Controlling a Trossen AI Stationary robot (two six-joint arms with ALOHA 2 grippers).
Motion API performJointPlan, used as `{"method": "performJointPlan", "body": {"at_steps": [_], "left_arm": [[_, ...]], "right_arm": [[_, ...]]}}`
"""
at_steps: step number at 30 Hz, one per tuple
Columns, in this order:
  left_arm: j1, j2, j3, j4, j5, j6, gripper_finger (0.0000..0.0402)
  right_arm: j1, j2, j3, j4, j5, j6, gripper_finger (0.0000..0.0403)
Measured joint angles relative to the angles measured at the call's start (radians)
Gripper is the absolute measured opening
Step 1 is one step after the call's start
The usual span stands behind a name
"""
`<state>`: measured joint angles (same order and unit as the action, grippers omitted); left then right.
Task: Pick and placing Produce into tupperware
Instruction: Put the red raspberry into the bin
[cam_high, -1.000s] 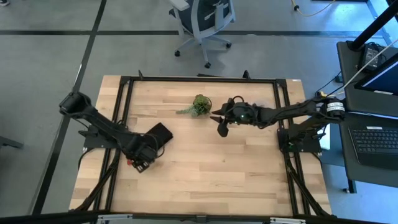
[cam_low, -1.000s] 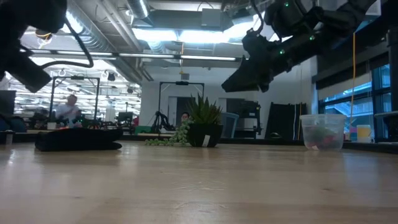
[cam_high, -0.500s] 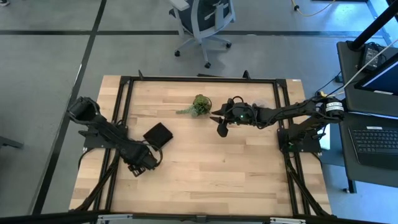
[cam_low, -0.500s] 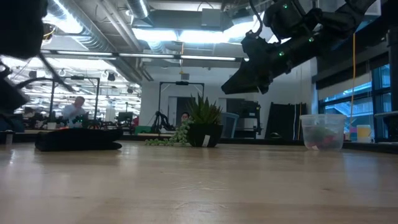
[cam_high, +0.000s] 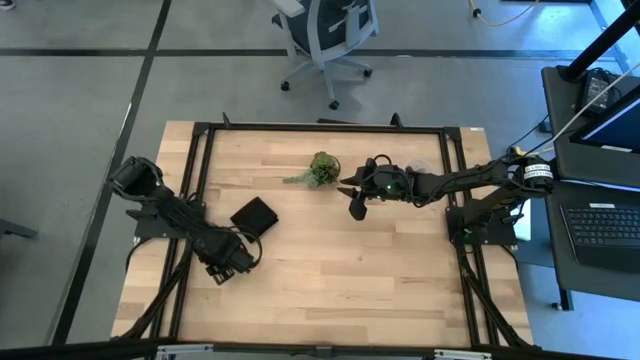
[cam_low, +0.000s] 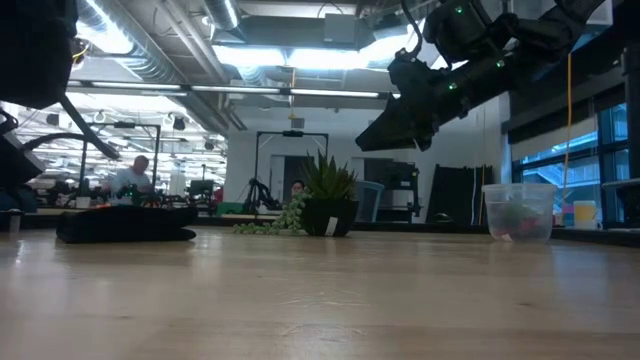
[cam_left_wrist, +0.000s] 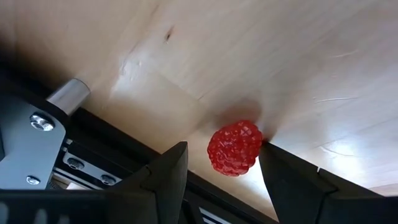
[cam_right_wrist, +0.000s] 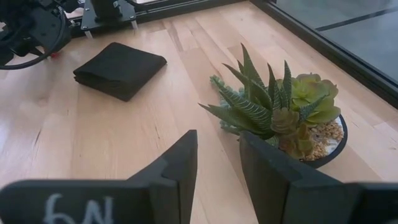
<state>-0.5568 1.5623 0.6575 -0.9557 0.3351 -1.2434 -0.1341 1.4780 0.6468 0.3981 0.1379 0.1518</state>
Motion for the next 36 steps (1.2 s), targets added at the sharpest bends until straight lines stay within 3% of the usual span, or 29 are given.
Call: {"method": "performJointPlan", "body": {"at_steps": [13, 27, 36], "left_arm": [[0.0, 0.0, -0.002, 0.039, -0.013, 0.061, 0.0188], [0.001, 0.001, -0.001, 0.046, -0.034, 0.081, 0.0092], [0.002, 0.002, -0.002, 0.041, -0.029, 0.076, 0.0133]], "right_arm": [[0.0, 0.0, 0.0, 0.0, 0.0, 0.0, 0.0122], [0.0, 0.0, 0.0, 0.0, 0.0, -0.003, 0.0122], [0.0, 0.0, 0.0, -0.001, 0.0, -0.003, 0.0122]]}}
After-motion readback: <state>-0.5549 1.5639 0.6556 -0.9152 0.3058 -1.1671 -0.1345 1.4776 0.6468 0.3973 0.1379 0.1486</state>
